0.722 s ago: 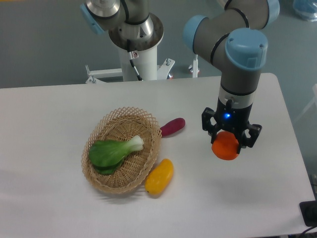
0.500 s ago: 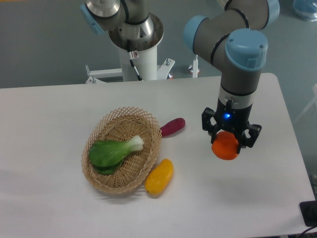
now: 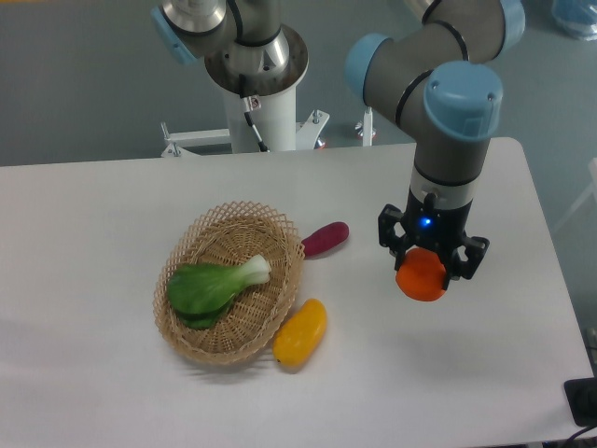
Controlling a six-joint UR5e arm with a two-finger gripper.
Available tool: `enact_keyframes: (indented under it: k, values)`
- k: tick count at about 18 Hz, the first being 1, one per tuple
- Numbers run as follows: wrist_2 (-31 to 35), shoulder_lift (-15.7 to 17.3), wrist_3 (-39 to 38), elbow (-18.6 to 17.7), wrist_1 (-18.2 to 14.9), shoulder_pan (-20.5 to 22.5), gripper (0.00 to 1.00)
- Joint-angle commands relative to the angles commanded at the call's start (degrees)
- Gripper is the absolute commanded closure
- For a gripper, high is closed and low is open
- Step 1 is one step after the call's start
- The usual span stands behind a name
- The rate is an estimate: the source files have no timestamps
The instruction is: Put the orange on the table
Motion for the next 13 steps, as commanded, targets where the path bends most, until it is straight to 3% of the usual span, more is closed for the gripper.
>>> enact_keyframes:
  k: [4,6,9,13]
  values:
    - [3.0,-3.0,1.9,-1.0,3.1,-0.3,0.38]
    - [5.3,-5.5,1.8,-2.0,7.9,-0.4,0.39]
    - [5.6,-6.9,0.5,-3.8,11.9,-1.0,0.38]
    - [5.4,-8.7,-8.9,-4.6,13.2,-2.1,0.38]
